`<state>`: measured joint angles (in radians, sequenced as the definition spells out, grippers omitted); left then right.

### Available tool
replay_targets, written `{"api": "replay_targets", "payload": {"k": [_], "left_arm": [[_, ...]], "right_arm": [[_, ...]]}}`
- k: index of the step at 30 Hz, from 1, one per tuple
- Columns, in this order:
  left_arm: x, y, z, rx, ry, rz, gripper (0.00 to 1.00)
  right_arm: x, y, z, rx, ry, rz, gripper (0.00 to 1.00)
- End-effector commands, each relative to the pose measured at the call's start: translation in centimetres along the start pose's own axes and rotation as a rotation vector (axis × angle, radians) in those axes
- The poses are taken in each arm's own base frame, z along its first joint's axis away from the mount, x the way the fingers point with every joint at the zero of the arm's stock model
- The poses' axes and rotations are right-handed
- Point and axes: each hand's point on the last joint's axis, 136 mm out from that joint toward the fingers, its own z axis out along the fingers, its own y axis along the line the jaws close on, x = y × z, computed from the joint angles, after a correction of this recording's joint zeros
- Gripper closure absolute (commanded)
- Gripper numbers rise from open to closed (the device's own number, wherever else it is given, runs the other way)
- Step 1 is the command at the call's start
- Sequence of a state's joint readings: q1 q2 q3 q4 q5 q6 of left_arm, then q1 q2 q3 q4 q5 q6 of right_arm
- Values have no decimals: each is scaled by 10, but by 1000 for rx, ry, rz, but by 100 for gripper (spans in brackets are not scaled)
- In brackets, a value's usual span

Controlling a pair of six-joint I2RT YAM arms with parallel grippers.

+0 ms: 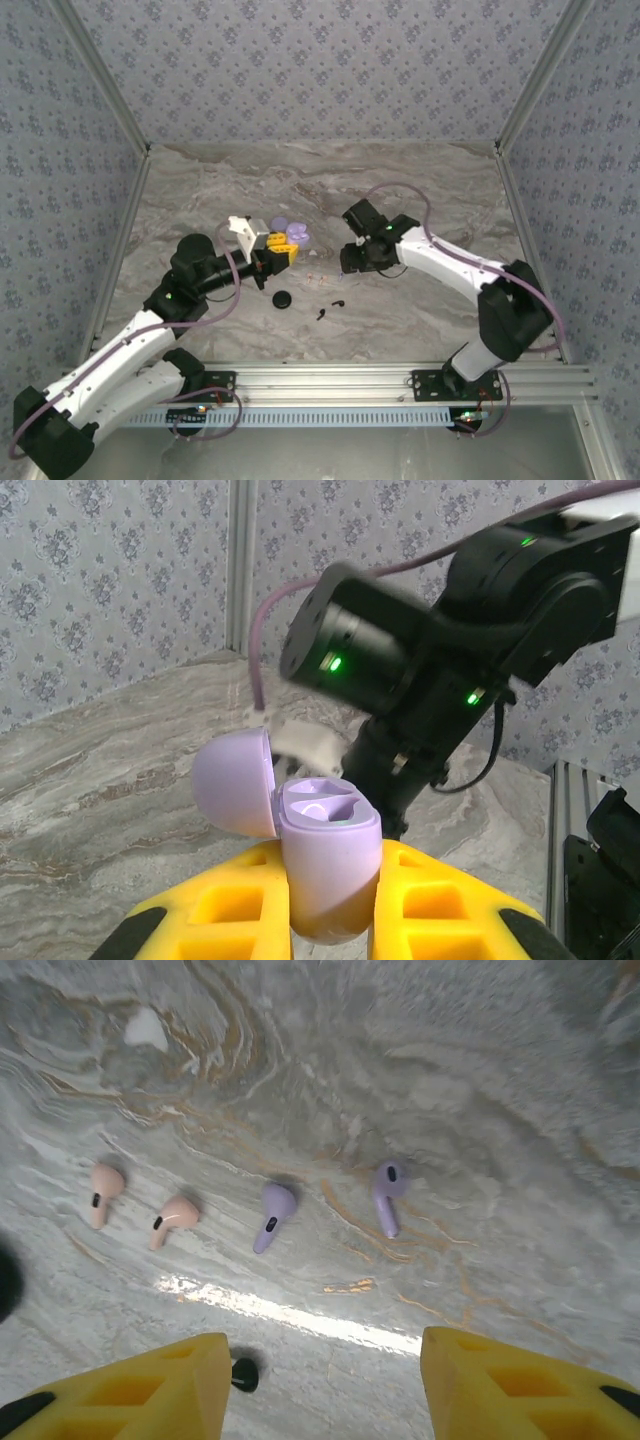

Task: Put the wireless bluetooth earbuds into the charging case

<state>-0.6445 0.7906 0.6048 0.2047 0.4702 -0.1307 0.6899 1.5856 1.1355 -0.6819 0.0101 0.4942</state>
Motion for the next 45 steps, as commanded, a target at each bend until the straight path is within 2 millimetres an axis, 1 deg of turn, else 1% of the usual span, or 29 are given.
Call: {"api": "replay_targets", "payload": {"k": [1, 2, 3, 4, 6, 9, 14, 23, 34, 41, 45], "left_arm": [[-9, -4, -4, 2, -33, 30, 100], [-9, -4, -5, 1, -33, 31, 100], [-9, -4, -5, -1, -32, 32, 100], [-10, -5, -6, -1, -33, 32, 100], [-12, -5, -7, -1, -39, 34, 100], [-12, -6, -8, 0, -43, 35, 100], [-16, -8, -9, 5, -50, 33, 100], [-20, -8, -10, 2, -63, 37, 100], [-23, -8, -10, 3, -67, 28, 100], [-16, -4, -9, -16, -53, 23, 100], [-13, -2, -8, -23, -41, 22, 100]], "right_arm": [[-6, 14, 14, -10, 18, 37, 47], [-3, 14, 21, 0, 32, 31, 47], [-11, 21, 21, -9, 22, 27, 48], [-12, 24, 25, -8, 27, 21, 49], [-11, 26, 37, -3, 43, 19, 50], [-13, 29, 47, -2, 51, 23, 52], [-13, 29, 59, 16, 74, 18, 54], [-4, 27, 75, 39, 121, 13, 58], [1, 24, 90, 58, 147, 12, 63], [5, 25, 95, 58, 166, 6, 72], [3, 25, 89, 55, 148, -9, 78]]}}
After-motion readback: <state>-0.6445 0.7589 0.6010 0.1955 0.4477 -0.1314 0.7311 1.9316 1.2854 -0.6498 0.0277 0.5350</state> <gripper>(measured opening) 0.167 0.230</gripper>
